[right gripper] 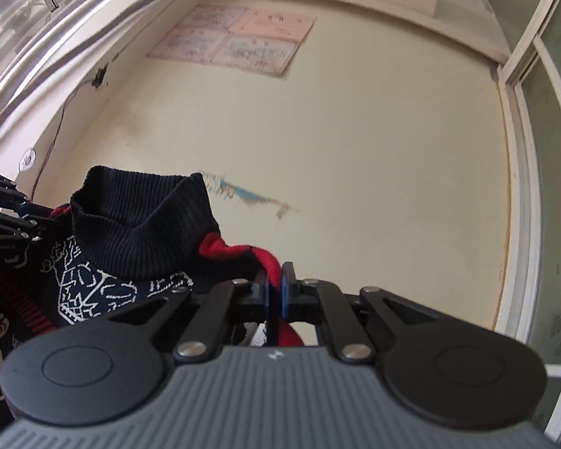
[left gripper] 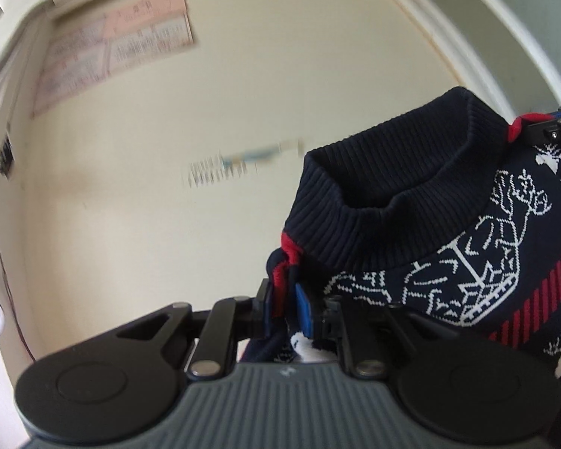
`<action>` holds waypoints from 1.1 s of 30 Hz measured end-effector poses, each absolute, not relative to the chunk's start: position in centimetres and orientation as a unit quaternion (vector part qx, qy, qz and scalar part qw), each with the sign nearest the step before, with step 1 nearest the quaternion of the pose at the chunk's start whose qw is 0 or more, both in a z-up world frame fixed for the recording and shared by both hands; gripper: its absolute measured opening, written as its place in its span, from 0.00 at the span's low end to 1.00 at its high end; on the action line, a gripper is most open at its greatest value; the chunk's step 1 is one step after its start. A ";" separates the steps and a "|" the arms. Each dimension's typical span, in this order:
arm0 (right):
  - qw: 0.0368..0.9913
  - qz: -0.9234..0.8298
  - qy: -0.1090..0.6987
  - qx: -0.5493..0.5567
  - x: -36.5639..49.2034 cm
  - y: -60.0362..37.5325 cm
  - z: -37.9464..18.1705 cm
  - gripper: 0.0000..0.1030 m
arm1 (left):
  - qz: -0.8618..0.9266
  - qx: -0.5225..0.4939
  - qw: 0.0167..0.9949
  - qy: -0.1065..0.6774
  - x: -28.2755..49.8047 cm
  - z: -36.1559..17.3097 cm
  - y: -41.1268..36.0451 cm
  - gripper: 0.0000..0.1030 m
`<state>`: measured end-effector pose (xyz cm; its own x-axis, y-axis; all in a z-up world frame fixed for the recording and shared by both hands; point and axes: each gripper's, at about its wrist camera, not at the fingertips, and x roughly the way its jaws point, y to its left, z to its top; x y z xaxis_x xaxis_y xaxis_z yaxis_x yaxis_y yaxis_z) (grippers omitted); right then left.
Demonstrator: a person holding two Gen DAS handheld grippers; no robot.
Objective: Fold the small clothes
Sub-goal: 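Lay the sweater flat on the bed and open both grippers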
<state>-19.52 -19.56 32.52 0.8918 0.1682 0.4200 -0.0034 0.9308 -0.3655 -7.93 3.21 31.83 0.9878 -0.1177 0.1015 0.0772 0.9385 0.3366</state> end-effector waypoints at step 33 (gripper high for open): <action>0.934 -0.264 0.141 -0.194 -2.5 -37.1 6.4 0.07 | -0.090 0.042 0.950 0.295 -8.3 5.9 7.6 0.48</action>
